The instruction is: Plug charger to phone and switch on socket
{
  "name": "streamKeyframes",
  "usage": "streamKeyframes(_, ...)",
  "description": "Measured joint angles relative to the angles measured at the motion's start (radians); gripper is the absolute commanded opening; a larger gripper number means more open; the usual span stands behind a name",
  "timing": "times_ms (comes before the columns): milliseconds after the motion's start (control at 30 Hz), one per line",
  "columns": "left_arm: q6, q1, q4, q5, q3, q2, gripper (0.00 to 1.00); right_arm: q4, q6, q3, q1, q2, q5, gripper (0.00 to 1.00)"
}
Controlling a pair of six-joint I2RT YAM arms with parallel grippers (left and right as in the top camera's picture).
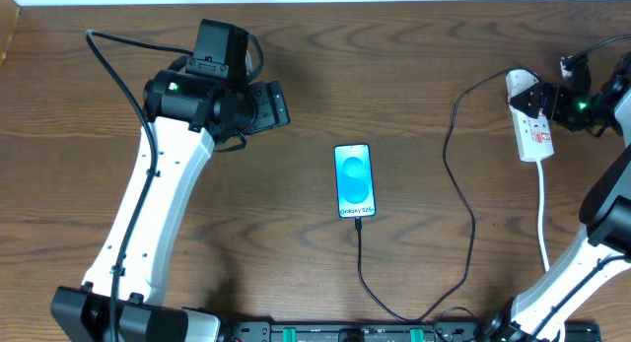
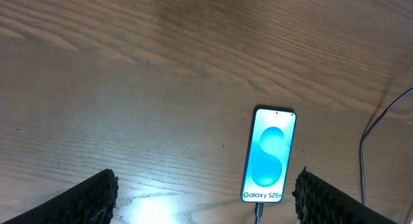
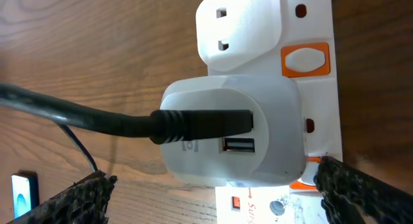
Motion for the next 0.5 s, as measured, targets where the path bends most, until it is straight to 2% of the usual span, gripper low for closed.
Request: streamKeyframes(500, 0.0, 0.0, 0.0, 0.0, 0.0, 0.0, 0.87, -0.012, 0.008, 0.004, 0.008, -0.001, -0.032, 0.99)
